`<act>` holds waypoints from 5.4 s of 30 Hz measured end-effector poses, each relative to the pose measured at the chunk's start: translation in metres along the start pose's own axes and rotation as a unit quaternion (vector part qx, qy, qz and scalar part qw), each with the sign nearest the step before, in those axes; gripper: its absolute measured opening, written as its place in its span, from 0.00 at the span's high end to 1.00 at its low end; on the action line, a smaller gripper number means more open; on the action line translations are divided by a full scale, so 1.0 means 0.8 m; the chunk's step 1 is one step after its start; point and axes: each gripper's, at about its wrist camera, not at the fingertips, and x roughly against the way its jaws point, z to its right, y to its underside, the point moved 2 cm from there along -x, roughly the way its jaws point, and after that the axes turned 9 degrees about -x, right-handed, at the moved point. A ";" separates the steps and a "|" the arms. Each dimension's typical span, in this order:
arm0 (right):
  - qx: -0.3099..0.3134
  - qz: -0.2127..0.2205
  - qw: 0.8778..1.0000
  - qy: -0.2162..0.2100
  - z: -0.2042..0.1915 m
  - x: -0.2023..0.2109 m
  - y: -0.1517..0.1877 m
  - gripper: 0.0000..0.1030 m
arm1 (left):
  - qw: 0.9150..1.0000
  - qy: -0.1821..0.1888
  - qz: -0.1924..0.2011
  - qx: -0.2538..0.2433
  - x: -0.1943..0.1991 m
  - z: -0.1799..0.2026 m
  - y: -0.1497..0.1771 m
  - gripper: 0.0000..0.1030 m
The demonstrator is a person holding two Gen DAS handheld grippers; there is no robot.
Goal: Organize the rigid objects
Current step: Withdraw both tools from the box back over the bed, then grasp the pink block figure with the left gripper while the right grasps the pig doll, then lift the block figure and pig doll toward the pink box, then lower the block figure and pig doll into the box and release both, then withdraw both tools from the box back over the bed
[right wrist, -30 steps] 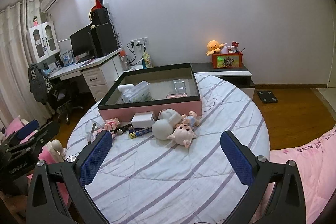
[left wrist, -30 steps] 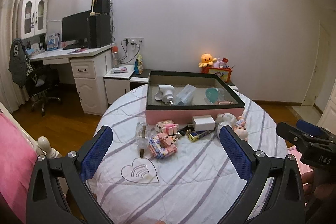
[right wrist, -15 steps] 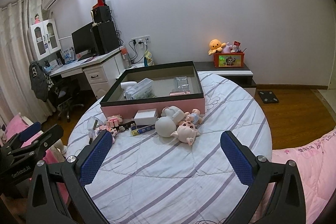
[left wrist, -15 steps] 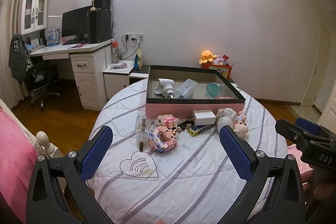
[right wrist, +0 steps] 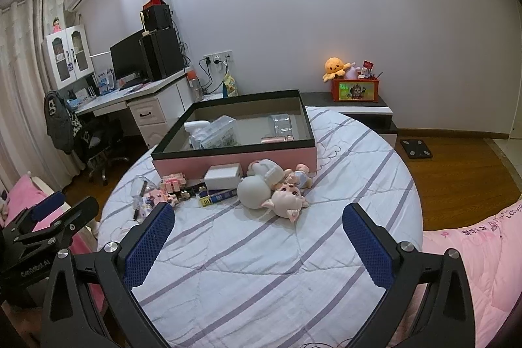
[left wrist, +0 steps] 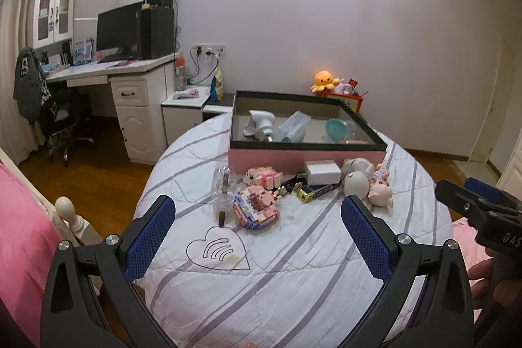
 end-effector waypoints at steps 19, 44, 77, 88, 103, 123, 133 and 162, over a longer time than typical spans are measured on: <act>-0.007 -0.080 0.996 0.040 0.044 -0.097 0.026 0.00 | 0.994 0.036 -0.106 0.017 -0.125 0.007 0.038 0.00; 0.026 -0.118 0.990 0.075 0.055 -0.169 0.013 0.00 | 0.990 0.037 -0.137 0.011 -0.163 -0.017 0.039 0.40; 0.043 -0.125 0.991 -0.004 0.053 -0.152 0.011 0.57 | 0.991 0.080 -0.107 0.007 -0.127 -0.005 0.047 0.40; 0.042 -0.104 0.992 -0.051 0.030 -0.105 0.003 0.57 | 0.994 0.081 -0.079 0.000 -0.094 -0.004 0.031 0.40; 0.066 -0.075 0.990 -0.097 -0.010 -0.077 -0.029 0.57 | 0.997 0.076 -0.032 -0.014 -0.064 -0.012 -0.017 0.40; 0.065 -0.110 0.988 -0.086 -0.040 -0.255 -0.171 0.57 | 0.993 0.091 -0.049 -0.050 -0.254 0.007 -0.184 0.40; 0.041 -0.125 0.989 -0.064 -0.013 -0.299 -0.168 0.32 | 0.991 0.086 -0.093 -0.049 -0.325 0.015 -0.178 0.39; -0.001 -0.013 0.998 -0.056 -0.006 -0.081 -0.100 0.00 | 0.999 0.032 0.012 -0.023 -0.079 -0.020 -0.100 0.00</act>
